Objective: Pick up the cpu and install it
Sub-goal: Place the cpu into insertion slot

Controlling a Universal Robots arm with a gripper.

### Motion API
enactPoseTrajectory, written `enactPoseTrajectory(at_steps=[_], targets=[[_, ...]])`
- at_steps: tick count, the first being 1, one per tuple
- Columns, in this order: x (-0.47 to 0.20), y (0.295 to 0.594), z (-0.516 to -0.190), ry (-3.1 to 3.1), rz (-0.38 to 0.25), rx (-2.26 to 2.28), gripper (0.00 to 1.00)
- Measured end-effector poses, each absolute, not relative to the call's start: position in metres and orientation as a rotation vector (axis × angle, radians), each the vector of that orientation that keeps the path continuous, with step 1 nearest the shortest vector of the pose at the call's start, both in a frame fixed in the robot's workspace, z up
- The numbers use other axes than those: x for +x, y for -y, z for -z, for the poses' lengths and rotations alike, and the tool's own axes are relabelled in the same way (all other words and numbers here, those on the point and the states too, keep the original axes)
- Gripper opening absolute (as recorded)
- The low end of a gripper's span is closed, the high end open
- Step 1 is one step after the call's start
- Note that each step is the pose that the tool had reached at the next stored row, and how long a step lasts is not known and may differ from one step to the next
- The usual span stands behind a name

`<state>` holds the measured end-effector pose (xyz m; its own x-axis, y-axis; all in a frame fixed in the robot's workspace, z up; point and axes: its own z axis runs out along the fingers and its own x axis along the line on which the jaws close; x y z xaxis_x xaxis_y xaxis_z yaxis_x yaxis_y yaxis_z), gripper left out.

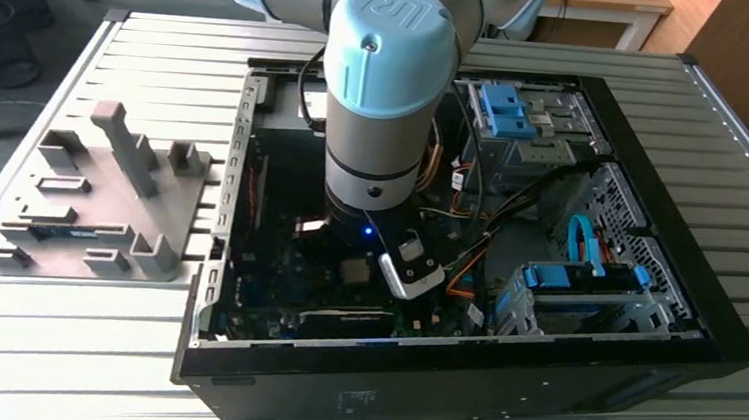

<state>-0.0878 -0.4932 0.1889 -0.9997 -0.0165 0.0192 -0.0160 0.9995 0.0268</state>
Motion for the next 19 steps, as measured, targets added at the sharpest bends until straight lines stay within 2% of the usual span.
enactPoseTrajectory(at_steps=[19], targets=[[-0.0861, 0.4932, -0.1898, 3.120, 0.041, 0.058, 0.53]])
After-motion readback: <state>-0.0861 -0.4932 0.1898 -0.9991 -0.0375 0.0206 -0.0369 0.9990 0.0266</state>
